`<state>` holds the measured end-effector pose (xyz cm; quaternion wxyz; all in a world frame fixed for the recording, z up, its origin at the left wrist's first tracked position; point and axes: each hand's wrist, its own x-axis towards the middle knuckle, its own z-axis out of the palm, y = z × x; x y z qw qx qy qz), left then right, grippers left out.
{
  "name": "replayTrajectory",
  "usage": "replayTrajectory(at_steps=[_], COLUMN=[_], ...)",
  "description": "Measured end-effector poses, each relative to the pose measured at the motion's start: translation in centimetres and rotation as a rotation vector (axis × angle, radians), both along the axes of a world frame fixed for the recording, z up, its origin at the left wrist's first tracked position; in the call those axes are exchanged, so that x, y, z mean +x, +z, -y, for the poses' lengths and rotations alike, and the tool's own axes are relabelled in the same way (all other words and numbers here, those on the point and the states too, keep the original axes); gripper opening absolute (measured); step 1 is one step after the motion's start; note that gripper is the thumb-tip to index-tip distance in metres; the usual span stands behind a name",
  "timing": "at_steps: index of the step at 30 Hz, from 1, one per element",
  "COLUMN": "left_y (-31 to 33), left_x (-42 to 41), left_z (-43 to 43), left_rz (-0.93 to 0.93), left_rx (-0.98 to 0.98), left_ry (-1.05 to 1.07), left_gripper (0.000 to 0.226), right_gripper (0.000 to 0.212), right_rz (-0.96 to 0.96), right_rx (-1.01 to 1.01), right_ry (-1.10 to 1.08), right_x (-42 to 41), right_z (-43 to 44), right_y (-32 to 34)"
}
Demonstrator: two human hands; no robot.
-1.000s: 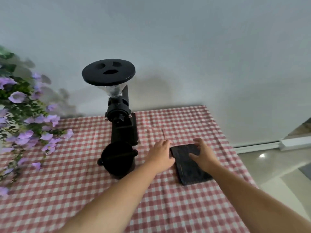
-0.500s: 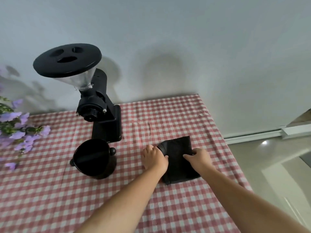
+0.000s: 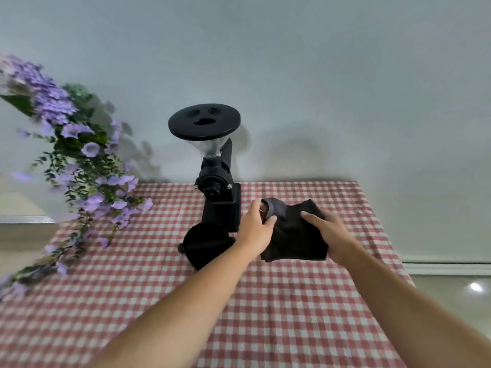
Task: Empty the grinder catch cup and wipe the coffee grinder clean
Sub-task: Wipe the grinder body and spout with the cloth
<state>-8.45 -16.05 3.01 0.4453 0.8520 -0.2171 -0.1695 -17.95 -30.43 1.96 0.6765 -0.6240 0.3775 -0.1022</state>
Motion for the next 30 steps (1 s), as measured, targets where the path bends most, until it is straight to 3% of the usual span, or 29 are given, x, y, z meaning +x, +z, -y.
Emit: replayTrajectory(at_steps=[3, 6, 10, 12, 14, 17, 20, 23, 30], left_y=[0.1, -0.3, -0.9, -1.9, -3.2, -4.7, -5.9, -6.8, -7.7], left_x=[1.5, 2.7, 4.7, 6.0, 7.2, 8.2, 8.5, 8.9, 9.9], left_z=[-3.7, -7.5, -12.7, -14.9, -16.6, -17.8, -17.7, -17.5, -17.2], left_rz=[-0.024, 0.092, 0.340, 0.379, 0.265, 0.034, 0.010, -0.035, 0.030], left_rx=[0.015, 0.040, 0.121, 0.127, 0.184, 0.302, 0.243, 0.138, 0.138], left_ry=[-0.025, 0.037, 0.073, 0.106, 0.100, -0.081, -0.211, -0.199, -0.181], left_gripper=[0.020, 0.016, 0.023, 0.031, 0.054, 0.099, 0.090, 0.085, 0.096], right_gripper=[0.013, 0.011, 0.011, 0.011, 0.014, 0.037, 0.047, 0.048, 0.046], right_rz=[0.020, 0.049, 0.028, 0.019, -0.026, -0.173, -0.306, -0.285, -0.242], right_rx=[0.000, -0.122, -0.429, -0.579, -0.701, -0.772, -1.020, -1.324, -1.540], right_ry=[0.072, 0.123, 0.256, 0.319, 0.396, 0.645, 0.844, 0.830, 0.857], right_x=[2.1, 4.2, 6.9, 8.0, 9.3, 10.9, 11.5, 10.9, 12.3], right_z=[-2.3, -4.6, -8.1, -10.2, -12.7, -16.2, -17.6, -17.3, -17.0], right_y=[0.9, 1.7, 3.8, 4.2, 3.5, 1.4, -1.6, -3.4, -5.0])
